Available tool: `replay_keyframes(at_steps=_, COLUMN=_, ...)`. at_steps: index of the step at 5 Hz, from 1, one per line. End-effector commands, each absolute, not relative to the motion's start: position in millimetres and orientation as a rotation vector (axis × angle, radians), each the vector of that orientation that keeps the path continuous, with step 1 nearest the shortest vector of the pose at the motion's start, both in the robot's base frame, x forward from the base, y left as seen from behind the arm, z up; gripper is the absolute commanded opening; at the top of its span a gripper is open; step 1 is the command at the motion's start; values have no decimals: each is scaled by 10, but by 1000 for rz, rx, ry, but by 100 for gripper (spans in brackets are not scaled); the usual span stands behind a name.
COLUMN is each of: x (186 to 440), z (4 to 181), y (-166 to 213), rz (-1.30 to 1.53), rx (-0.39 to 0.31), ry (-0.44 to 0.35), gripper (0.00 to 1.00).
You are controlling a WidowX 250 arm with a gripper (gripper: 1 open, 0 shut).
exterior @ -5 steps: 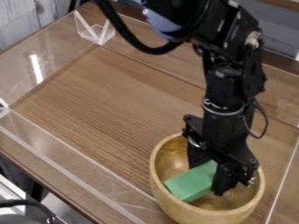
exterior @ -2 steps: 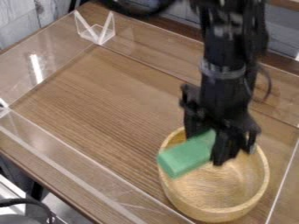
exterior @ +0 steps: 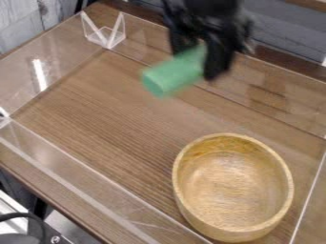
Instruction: Remove the green block from inside the brown bowl and put it on the table
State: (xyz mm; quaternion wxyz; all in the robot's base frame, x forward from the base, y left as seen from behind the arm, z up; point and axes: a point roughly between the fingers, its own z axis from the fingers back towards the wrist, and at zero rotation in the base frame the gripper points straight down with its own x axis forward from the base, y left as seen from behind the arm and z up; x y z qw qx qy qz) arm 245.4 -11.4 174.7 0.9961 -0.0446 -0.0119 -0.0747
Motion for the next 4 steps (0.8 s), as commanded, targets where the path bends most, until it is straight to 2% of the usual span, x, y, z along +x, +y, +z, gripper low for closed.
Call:
replay_keyframes(at_steps=1, x=2478, z=1874, y=374, rz=-150, rx=-72, ry=-95, gripper=0)
replay_keyframes(at_steps=2, x=2529, z=1799, y=661, rz=-170, rx=-58, ry=-97, gripper=0)
replay_keyframes(at_steps=3, x=2489, z=1644, y=686, rz=-235, rx=-58, ry=-92, gripper=0)
replay_keyframes(at_steps=4, x=2467, z=1510, y=544, rz=-306, rx=-65, ry=-82, gripper=0)
